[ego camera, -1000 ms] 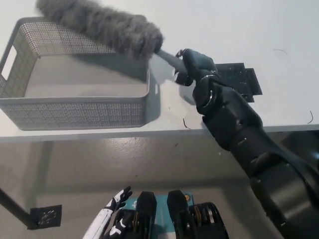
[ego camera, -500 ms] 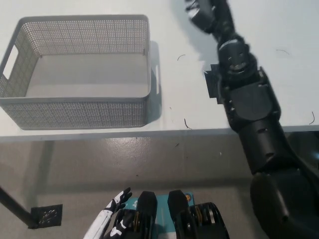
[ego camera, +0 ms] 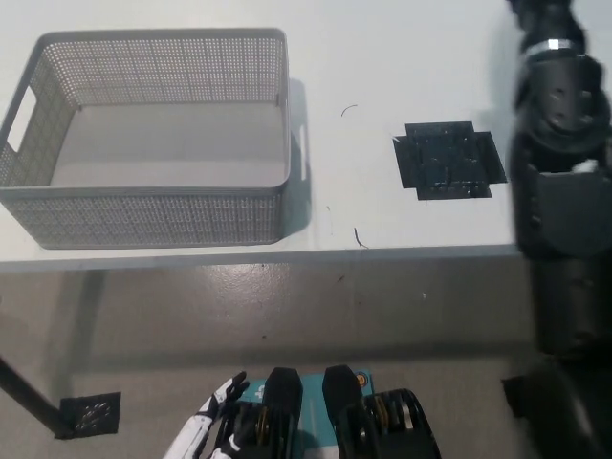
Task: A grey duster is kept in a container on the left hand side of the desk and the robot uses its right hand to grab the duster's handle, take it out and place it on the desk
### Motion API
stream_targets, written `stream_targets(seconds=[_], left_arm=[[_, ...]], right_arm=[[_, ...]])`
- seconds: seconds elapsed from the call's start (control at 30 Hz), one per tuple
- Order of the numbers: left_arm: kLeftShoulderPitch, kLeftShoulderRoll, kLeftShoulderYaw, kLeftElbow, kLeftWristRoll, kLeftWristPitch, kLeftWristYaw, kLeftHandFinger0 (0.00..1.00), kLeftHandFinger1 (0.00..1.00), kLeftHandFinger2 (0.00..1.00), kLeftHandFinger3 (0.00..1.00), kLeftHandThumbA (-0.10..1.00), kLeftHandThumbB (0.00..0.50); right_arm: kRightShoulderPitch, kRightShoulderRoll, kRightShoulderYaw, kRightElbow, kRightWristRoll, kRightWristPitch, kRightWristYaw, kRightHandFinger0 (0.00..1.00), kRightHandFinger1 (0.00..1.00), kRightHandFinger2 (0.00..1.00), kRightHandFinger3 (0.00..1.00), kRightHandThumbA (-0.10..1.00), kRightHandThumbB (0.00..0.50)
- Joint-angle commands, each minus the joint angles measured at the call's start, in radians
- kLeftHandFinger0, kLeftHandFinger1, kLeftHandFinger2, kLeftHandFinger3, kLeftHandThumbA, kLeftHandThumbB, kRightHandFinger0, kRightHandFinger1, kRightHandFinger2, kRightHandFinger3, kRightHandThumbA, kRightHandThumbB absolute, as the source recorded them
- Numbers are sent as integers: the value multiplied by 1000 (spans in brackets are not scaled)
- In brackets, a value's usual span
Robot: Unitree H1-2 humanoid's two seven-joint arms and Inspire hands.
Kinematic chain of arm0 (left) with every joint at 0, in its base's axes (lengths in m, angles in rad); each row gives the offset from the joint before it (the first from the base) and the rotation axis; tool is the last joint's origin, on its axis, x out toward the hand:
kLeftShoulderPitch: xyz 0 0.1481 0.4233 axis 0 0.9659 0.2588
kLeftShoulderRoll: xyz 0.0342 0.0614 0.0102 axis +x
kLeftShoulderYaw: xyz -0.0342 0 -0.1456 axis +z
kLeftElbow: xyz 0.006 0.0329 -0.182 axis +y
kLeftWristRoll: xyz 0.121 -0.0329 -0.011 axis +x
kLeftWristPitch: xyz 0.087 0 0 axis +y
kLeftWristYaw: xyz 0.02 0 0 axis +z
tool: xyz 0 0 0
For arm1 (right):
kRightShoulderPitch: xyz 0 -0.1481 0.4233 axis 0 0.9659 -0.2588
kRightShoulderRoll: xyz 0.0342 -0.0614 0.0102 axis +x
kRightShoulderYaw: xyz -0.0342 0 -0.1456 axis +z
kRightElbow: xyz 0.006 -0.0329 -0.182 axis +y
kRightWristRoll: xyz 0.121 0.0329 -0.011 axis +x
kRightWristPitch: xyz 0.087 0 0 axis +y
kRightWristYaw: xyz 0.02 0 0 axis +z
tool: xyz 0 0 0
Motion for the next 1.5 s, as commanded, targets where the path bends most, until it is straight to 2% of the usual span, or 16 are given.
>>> stream_targets(seconds=[0.0, 0.07, 0.2, 0.23, 0.3, 0.47, 0.6, 0.87, 0.9, 0.93, 0.97, 1.0, 1.03, 1.1, 1.23, 1.47], left_arm=[[40, 7, 25, -43, 0, -48, 34, 1000, 1000, 1000, 1000, 887, 172], [52, 7, 34, -48, 0, -48, 43, 1000, 1000, 1000, 1000, 892, 184], [68, 4, 46, -55, -8, -48, 43, 1000, 1000, 1000, 1000, 890, 196], [72, 3, 51, -57, -13, -48, 43, 1000, 1000, 1000, 1000, 881, 206], [78, -3, 57, -61, -13, -48, 46, 1000, 1000, 1000, 1000, 877, 205], [85, -9, 61, -59, -10, -48, 55, 1000, 1000, 1000, 1000, 881, 217], [86, -11, 65, -57, -6, -48, 62, 1000, 1000, 1000, 1000, 890, 223], [93, -16, 71, -67, -6, -43, 67, 1000, 1000, 1000, 1000, 874, 223], [93, -15, 71, -67, -1, -44, 69, 1000, 1000, 1000, 1000, 873, 225], [93, -16, 72, -67, 0, -44, 69, 1000, 1000, 1000, 1000, 873, 230], [81, -13, 74, -64, 1, -43, 69, 1000, 1000, 1000, 1000, 878, 238], [73, -12, 75, -60, 0, -45, 67, 1000, 1000, 1000, 1000, 880, 245], [69, -12, 74, -54, -4, -47, 65, 1000, 1000, 1000, 1000, 881, 247], [64, -10, 72, -53, -7, -46, 59, 1000, 1000, 1000, 1000, 885, 245], [47, -6, 68, -56, -6, -41, 50, 1000, 1000, 1000, 1000, 883, 233], [20, 3, 57, -55, -13, -20, 27, 1000, 1000, 1000, 1000, 890, 242]], right_arm=[[85, -116, 94, -74, -92, 67, 70, 0, 130, 450, 313, -100, 162], [143, -173, 123, -45, -87, 23, 89, 0, 156, 478, 303, -100, 157], [194, -231, 173, -34, -145, 106, 93, 0, 185, 533, 441, -100, 159], [203, -241, 183, -29, -146, 115, 92, 0, 165, 506, 401, -100, 165], [231, -274, 186, 20, -140, 73, 78, 0, 181, 519, 443, -100, 168], [247, -337, 215, 127, -179, 88, 58, 15, 406, 761, 696, -100, 149], [238, -363, 208, 229, -151, 49, 51, 7, 424, 790, 687, -100, 129], [183, -385, 237, 411, -182, -17, -10, 0, 338, 659, 572, -100, 117], [180, -386, 245, 413, -197, -19, -31, 64, 388, 674, 611, -100, 157], [178, -390, 254, 413, -209, -21, -35, 217, 559, 857, 791, 33, 192], [174, -406, 272, 404, -219, -33, -10, 603, 870, 1000, 1000, 399, 321], [174, -422, 284, 388, -220, -42, 23, 835, 1000, 1000, 1000, 510, 376], [175, -443, 307, 367, -230, -60, 57, 1000, 1000, 1000, 1000, 568, 435], [178, -472, 335, 353, -249, -98, 60, 1000, 1000, 1000, 1000, 600, 482], [155, -524, 349, 360, -264, -242, -19, 1000, 1000, 1000, 1000, 600, 475], [161, -607, 329, 215, -285, -282, -5, 1000, 1000, 1000, 1000, 693, 500]])
